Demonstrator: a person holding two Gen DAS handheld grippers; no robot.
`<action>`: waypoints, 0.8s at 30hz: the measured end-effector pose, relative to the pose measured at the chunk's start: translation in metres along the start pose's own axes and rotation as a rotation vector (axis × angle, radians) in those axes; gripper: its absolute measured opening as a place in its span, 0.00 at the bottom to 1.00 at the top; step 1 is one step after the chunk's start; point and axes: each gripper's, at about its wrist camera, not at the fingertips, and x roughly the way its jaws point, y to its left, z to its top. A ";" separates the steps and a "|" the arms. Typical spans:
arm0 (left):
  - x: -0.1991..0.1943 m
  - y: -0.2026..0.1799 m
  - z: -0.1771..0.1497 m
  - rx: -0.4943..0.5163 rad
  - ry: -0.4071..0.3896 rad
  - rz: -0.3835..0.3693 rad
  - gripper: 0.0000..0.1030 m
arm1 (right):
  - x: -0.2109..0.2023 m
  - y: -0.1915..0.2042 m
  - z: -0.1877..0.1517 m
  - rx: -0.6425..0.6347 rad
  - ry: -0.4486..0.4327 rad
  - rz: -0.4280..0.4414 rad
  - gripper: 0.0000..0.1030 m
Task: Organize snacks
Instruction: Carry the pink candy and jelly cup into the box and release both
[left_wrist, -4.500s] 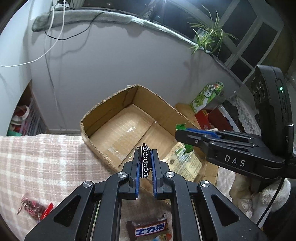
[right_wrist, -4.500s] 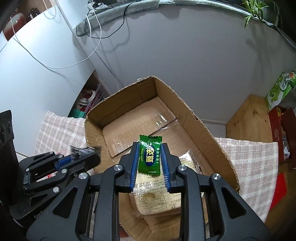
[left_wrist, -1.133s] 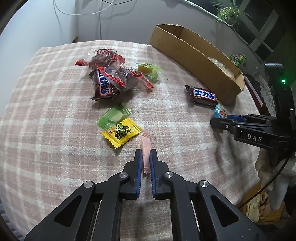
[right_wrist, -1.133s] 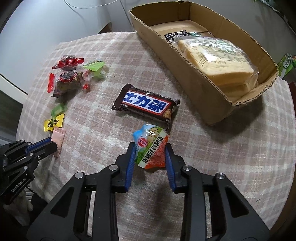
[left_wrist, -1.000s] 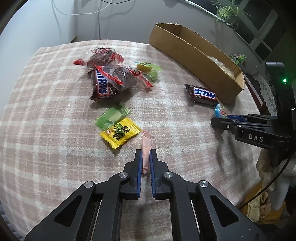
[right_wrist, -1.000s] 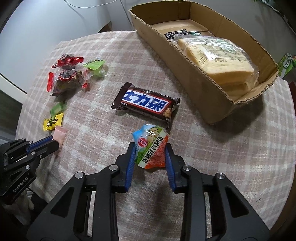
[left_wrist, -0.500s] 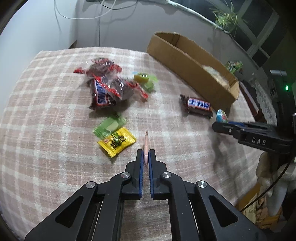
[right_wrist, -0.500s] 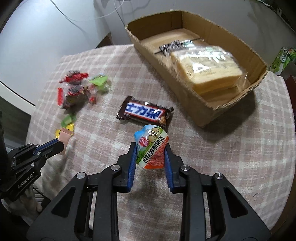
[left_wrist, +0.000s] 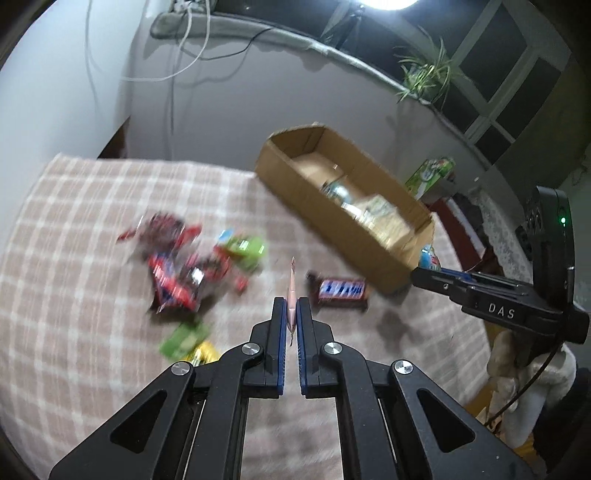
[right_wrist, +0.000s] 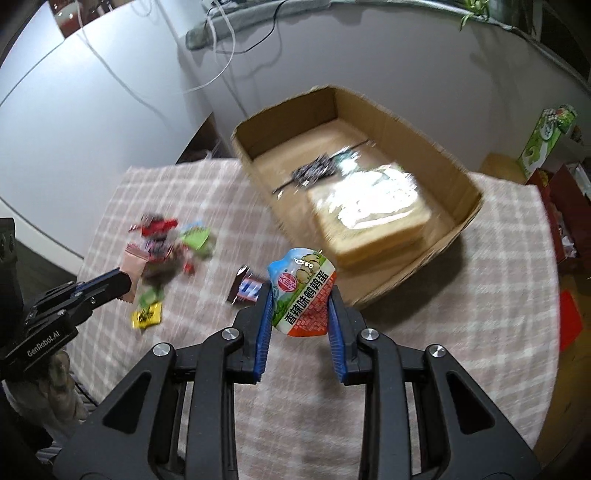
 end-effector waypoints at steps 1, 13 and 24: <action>0.002 -0.002 0.005 0.006 -0.006 -0.004 0.04 | -0.001 -0.004 0.004 0.003 -0.006 -0.005 0.28; 0.040 -0.027 0.065 0.057 -0.043 -0.040 0.04 | 0.007 -0.043 0.047 0.010 -0.030 -0.072 0.28; 0.084 -0.040 0.095 0.068 -0.001 -0.053 0.04 | 0.032 -0.074 0.070 0.030 -0.009 -0.109 0.28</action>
